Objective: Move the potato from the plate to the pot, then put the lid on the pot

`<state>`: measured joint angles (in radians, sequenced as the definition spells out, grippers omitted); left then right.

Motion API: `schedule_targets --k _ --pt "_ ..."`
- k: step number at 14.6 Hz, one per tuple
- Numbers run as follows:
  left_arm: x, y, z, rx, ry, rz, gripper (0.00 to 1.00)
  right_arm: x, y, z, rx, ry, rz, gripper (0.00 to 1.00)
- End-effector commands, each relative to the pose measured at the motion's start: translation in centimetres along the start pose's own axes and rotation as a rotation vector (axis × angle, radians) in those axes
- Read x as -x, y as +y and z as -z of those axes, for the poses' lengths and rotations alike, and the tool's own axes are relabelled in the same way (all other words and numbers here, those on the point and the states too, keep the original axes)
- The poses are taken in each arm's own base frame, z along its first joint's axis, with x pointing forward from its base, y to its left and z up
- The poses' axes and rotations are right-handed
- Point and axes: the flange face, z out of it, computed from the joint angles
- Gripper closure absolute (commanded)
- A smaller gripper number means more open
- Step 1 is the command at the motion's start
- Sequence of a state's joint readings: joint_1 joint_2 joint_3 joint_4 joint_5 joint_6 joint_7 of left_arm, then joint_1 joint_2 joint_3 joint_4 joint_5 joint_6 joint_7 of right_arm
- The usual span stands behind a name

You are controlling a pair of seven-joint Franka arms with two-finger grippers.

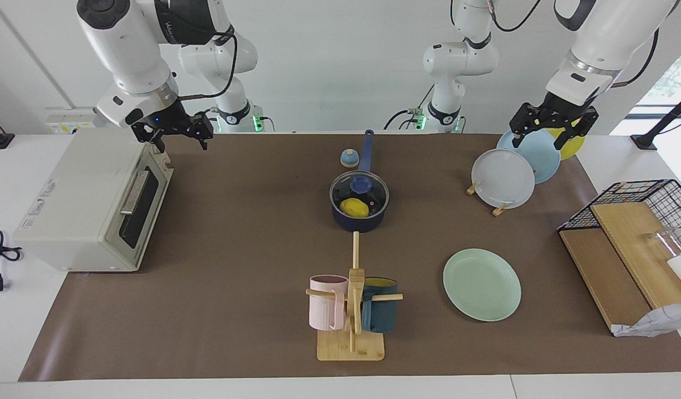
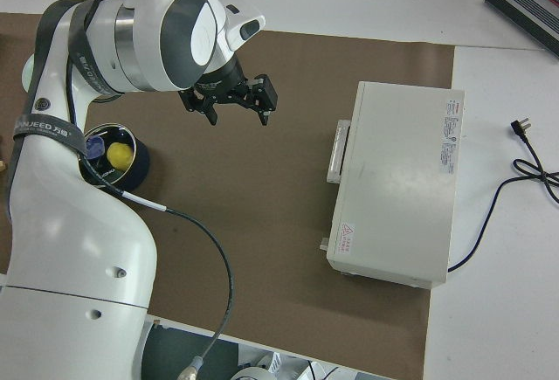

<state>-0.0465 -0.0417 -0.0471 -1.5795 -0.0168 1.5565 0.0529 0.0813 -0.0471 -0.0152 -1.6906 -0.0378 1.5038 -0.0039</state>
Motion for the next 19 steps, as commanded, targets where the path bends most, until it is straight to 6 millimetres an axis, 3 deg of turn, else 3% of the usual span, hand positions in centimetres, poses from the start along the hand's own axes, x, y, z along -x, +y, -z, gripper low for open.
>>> schedule_targets --k 1,10,14,19 --pt "0.6 0.0 0.0 -0.022 0.017 -0.010 0.00 0.1 0.4 0.0 -0.012 0.032 -0.006 0.00" --pt "0.6 -0.2 -0.1 -0.022 0.015 -0.005 0.00 -0.8 3.1 0.1 -0.008 0.053 -0.051 0.00" --pt "1.8 0.1 -1.6 -0.022 -0.012 -0.007 0.00 -0.8 3.5 0.2 -0.015 0.052 -0.055 0.00" --pt "1.6 -0.3 -1.5 -0.024 0.008 -0.001 0.00 -0.8 3.8 0.2 -0.017 0.055 -0.061 0.00"
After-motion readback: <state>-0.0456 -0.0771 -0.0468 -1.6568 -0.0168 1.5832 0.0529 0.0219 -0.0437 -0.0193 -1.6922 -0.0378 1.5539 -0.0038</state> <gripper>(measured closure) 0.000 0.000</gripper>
